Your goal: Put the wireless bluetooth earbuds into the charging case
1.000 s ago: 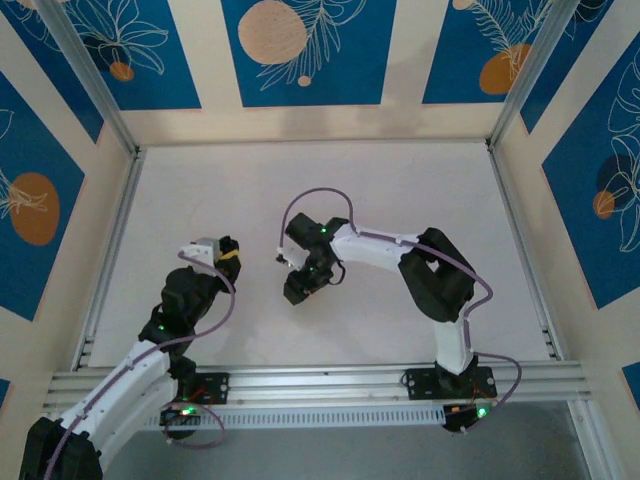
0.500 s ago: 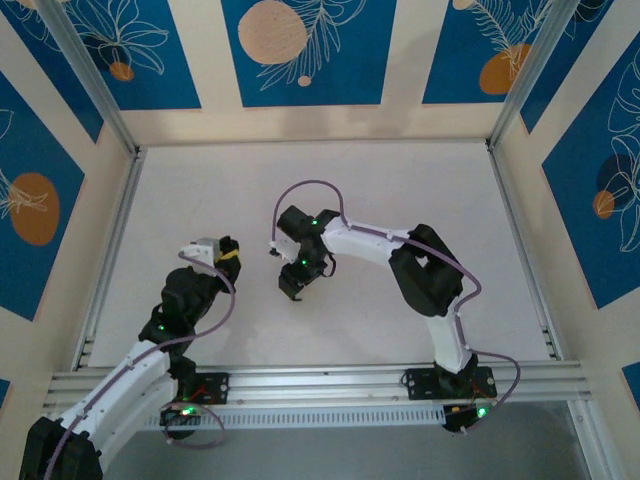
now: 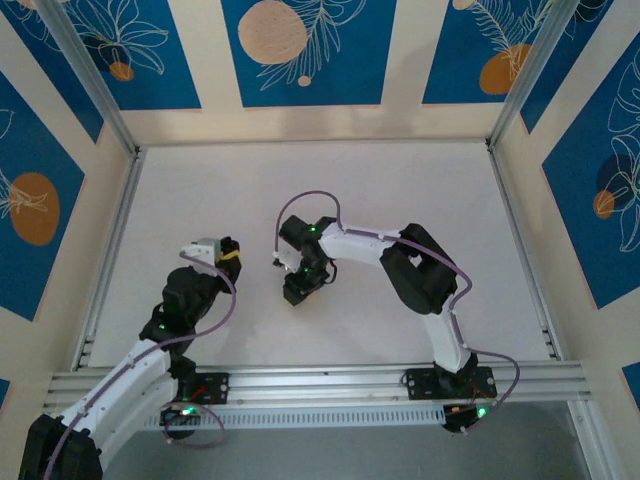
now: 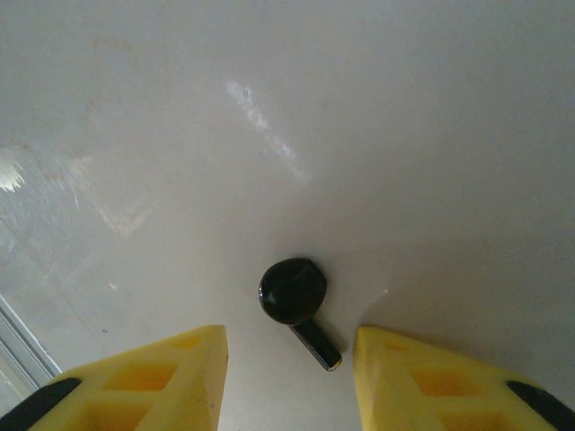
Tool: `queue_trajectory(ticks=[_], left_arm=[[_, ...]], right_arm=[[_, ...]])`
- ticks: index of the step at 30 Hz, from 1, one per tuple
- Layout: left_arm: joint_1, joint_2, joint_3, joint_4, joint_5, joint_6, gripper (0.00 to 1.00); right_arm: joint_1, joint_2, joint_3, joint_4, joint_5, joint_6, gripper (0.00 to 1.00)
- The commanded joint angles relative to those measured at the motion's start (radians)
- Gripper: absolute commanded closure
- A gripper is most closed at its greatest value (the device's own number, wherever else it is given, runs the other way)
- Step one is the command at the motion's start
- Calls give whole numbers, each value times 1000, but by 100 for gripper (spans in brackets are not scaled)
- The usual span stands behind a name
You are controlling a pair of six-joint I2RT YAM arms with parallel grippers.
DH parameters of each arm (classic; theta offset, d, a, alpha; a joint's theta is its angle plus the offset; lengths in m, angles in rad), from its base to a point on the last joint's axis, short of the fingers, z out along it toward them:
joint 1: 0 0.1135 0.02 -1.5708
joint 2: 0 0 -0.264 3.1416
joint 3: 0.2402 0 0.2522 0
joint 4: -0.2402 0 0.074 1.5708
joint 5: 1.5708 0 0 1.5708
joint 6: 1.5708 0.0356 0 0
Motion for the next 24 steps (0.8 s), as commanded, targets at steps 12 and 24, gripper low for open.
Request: queue_trajectory(ticks=[12, 24], left_arm=[[12, 8, 16, 24, 15, 4, 80], [12, 5, 18, 15, 16, 4, 80]], right_arm=[[25, -43, -48, 18, -130, 69, 62], [26, -49, 139, -216, 104, 162, 56]])
